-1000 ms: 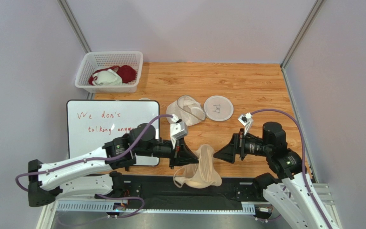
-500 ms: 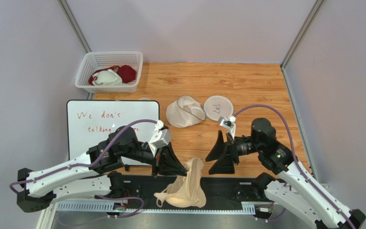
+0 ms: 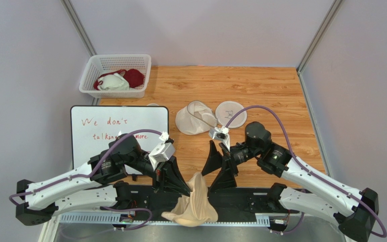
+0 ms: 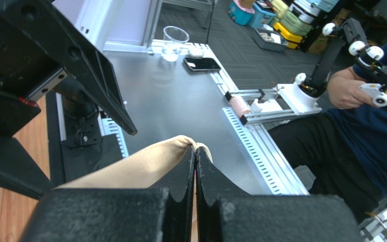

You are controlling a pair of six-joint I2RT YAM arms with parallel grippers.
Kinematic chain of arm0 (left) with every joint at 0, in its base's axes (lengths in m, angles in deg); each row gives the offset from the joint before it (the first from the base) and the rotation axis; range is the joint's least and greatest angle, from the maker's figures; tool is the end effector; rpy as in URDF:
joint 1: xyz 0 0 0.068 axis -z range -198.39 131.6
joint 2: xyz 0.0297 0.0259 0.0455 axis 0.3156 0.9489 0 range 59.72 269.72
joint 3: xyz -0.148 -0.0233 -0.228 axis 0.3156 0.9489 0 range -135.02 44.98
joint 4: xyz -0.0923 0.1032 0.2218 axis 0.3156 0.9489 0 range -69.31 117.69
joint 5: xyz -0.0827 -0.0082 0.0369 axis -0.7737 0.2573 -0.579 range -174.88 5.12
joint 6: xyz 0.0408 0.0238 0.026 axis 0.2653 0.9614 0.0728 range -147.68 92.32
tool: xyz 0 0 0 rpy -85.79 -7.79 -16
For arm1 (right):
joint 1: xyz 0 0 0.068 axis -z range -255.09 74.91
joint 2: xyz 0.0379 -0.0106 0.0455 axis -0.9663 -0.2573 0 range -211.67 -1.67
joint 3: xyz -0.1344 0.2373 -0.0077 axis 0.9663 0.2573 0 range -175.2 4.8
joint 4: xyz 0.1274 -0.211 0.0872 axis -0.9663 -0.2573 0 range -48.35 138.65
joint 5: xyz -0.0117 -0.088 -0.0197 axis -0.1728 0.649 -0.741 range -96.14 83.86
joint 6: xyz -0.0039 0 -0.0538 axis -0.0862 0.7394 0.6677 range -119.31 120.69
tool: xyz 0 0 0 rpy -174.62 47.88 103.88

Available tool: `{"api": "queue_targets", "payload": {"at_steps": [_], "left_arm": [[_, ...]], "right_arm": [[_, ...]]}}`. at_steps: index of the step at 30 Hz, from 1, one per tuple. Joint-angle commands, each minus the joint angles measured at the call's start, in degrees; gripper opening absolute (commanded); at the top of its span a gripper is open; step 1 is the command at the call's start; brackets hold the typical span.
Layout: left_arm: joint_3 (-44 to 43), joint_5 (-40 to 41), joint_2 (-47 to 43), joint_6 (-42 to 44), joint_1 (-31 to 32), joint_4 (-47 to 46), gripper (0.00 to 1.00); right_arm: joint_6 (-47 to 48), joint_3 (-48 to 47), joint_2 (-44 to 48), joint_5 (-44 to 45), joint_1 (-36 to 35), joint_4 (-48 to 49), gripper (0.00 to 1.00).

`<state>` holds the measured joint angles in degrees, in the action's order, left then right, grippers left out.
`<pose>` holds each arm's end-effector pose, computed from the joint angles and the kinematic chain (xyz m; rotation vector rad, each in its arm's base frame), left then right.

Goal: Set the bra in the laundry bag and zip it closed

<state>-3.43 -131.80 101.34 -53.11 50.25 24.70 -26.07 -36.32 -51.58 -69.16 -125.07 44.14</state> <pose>0.0331 -0.1558 0.3821 1.3630 1.3118 -1.8312 0.0972 0.1651 0.3165 -1.2917 1.6847 1.8559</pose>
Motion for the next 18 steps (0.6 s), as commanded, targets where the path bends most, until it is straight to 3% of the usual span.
{"api": "queue_targets", "payload": {"at_steps": [1,5,10,15,18], "left_arm": [[-2.31,-4.06,-0.06,-0.67,0.26,-3.66,0.0],[-3.1,-5.2,0.73,-0.59,0.26,-3.31,0.0],[-4.07,-7.74,1.35,-0.41,0.26,-2.25,0.0],[-3.54,-8.02,0.82,1.17,0.26,-2.43,0.0],[-4.42,-7.84,1.88,2.4,0.26,-1.81,0.0]], "right_arm": [[6.52,-2.37,-0.63,-0.88,-1.79,1.38,1.0],[16.81,-7.2,-0.36,7.28,-1.18,-13.3,1.0],[17.27,-9.15,-0.45,11.17,-0.82,-12.98,1.0],[9.13,-8.63,-2.56,0.12,-2.31,-1.83,1.0],[8.92,-8.89,-4.58,-2.44,-7.4,-1.37,1.0]]}}
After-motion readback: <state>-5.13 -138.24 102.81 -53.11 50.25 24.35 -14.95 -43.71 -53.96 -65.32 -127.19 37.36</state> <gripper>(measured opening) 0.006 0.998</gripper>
